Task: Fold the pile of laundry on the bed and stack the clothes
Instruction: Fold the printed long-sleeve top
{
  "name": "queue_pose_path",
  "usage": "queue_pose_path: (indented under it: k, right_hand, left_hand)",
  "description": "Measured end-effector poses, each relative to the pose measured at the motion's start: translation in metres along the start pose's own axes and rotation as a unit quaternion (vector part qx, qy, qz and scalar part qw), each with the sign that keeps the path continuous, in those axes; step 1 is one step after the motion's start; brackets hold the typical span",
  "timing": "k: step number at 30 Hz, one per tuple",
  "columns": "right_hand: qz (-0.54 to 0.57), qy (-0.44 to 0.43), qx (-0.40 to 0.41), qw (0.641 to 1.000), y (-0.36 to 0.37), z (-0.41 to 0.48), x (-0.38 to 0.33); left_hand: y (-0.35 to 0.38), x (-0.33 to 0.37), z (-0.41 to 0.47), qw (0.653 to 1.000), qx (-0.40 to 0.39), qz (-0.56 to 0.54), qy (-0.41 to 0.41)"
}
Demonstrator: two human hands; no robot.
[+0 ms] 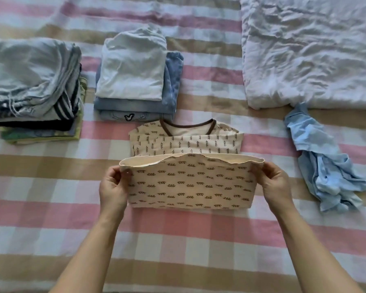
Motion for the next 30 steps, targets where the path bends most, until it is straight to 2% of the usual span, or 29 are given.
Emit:
queue_pose_path:
  k: [5,9,15,20,24,27,30]
  right_hand:
    - [-0.057,-0.01,0.048,0.997,0.022,0.066,-0.006]
    - [-0.128,-0.021,0.081,0.988,0.035,0.107,0.0]
    - [-0.199,-0.01,0.133,0.971,0.034,0.133,0.014]
    - [-0.171,0.006,0.168,0.971,0.026,0.103,0.013]
    - [-0.247,0.063,0.142,0.957,0.021,0.044,0.035]
    - [-0.341,0.134,0.108,0.924,0.025,0.008,0.055]
    - [-0.318,0.164,0.103,0.928,0.028,0.003,0.062]
  left_hand:
    - [0.022,0.002,0.054,0.997,0.035,0.074,0.004]
    - [0.037,0.003,0.088,0.985,0.045,0.161,0.041]
    - [0.047,-0.004,0.112,0.979,0.054,0.194,0.038]
    - [0.029,-0.016,0.086,0.973,0.074,0.218,0.01]
    - [0.017,-0.041,0.036,0.967,0.045,0.248,-0.048]
    - [0.016,-0.049,0.018,0.962,0.053,0.259,-0.065]
    - [0.022,-0.051,0.019,0.97,0.046,0.22,-0.088]
Point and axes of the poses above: each hand's wrist, its own z-axis towards the middle knuckle, its own y-axis out of the palm, x = y × z, the point moved 8 cm from there along z, towards the middle knuckle, and after that the axes turned 2 degrees about y, right-handed, at the moved point
